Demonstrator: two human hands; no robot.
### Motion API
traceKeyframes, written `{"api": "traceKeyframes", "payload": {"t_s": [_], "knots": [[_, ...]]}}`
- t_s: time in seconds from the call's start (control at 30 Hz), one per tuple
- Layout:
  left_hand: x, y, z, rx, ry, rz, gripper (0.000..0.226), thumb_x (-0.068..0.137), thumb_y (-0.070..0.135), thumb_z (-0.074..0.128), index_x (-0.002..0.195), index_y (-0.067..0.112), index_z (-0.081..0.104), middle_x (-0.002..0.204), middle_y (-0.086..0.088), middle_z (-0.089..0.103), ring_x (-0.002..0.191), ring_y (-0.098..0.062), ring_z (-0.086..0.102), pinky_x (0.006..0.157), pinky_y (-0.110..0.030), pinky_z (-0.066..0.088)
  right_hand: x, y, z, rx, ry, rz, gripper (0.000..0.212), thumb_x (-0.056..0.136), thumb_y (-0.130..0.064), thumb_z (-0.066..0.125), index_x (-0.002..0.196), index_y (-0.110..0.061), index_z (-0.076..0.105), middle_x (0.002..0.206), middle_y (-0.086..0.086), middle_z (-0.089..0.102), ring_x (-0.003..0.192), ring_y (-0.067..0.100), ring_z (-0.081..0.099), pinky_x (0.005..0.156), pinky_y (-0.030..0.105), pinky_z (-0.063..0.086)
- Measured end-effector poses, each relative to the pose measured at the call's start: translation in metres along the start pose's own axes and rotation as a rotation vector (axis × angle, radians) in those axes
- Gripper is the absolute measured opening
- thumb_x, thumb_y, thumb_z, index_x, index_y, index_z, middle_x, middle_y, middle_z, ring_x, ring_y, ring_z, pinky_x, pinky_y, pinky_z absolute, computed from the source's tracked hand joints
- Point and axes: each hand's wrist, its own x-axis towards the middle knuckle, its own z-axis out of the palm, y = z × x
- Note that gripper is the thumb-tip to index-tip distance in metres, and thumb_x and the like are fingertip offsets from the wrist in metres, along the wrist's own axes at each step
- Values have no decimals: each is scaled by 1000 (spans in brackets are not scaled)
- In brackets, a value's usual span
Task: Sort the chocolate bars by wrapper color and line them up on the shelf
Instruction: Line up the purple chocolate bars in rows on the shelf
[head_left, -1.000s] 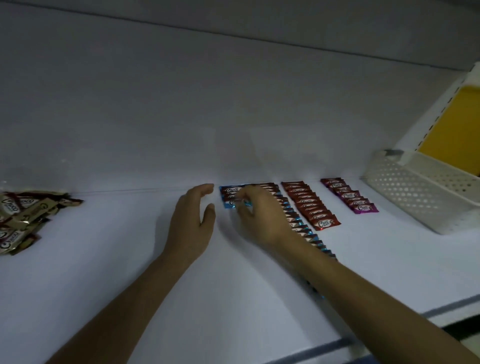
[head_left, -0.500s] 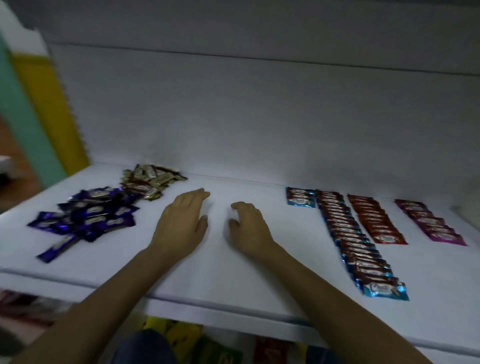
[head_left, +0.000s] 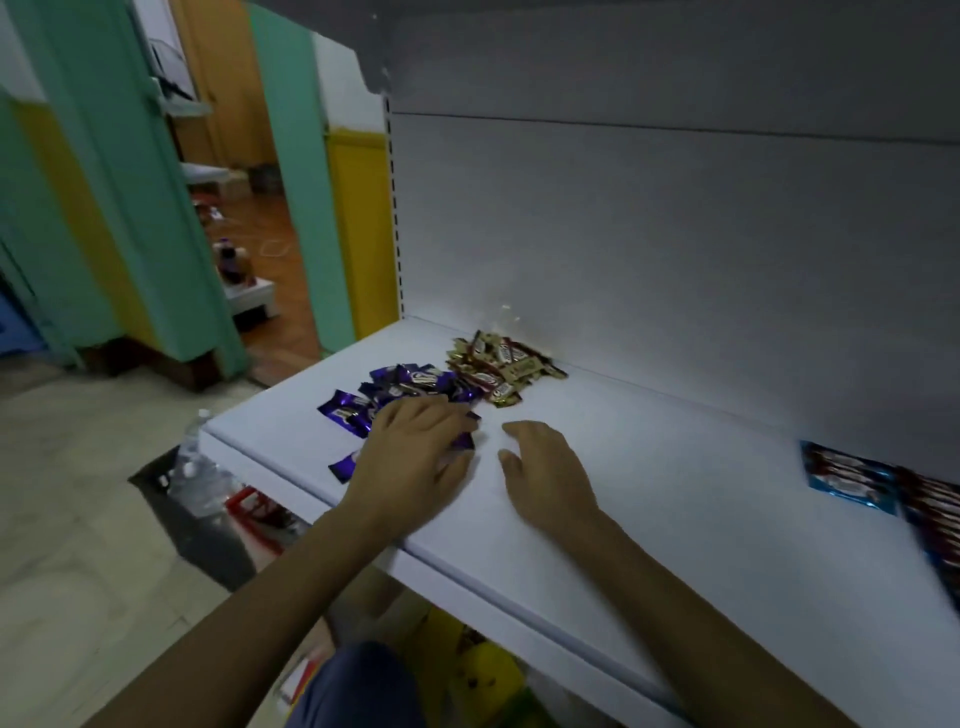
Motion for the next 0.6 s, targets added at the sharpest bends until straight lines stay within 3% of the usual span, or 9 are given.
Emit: {"api": "traceKeyframes", "payload": {"t_s": [0.07, 0.13, 0.2, 0.27, 0.37, 0.47, 0.6], "knots": [[16, -9, -1, 58, -60, -30, 51, 85, 55, 44, 127, 29, 59, 141, 2, 51, 133, -26, 42, 108, -50, 30, 0, 3, 2, -71, -7, -13, 42, 101, -28, 37, 142, -16, 38, 146, 3, 40, 134, 17, 33, 109, 25, 23], [34, -20, 1, 102, -204, -84, 70, 83, 69, 47, 145, 38, 35, 158, 1, 23, 146, -28, 15, 116, -53, 12, 0, 1, 4, -115, -11, -20, 42, 102, -30, 33, 142, -18, 39, 147, 2, 37, 135, 16, 32, 109, 24, 23], [52, -28, 4, 163, -364, -106, 88, 77, 79, 46, 150, 42, 14, 162, 4, -1, 148, -28, -4, 116, -57, 1, 0, 0, 5, -140, -7, -16, 43, 102, -31, 31, 143, -20, 37, 150, 2, 34, 138, 15, 28, 111, 24, 20], [61, -37, 7, 179, -459, -110, 96, 71, 85, 43, 150, 43, 8, 162, 4, -8, 148, -30, -8, 114, -62, 1, -1, 0, 7, -157, -12, -14, 44, 103, -31, 29, 144, -19, 35, 152, 2, 31, 140, 15, 24, 113, 24, 17], [65, -47, 12, 162, -512, -125, 95, 72, 84, 42, 151, 40, 13, 162, 0, 5, 147, -35, 6, 115, -60, 16, -3, 2, 9, -146, -2, -12, 43, 103, -29, 30, 144, -18, 37, 153, 4, 31, 141, 16, 24, 114, 24, 16], [65, -53, 14, 182, -440, -72, 82, 79, 76, 43, 149, 36, 26, 154, -4, 27, 138, -36, 24, 108, -53, 34, -3, 3, 10, -137, 16, -24, 42, 102, -28, 33, 141, -15, 42, 150, 6, 36, 139, 19, 29, 113, 25, 19], [70, -57, 14, 151, -377, -22, 64, 87, 63, 50, 142, 33, 39, 142, -3, 40, 126, -33, 35, 96, -44, 42, -3, 2, 10, -147, 16, -11, 42, 102, -29, 33, 142, -16, 42, 151, 5, 35, 139, 19, 28, 112, 23, 18]]}}
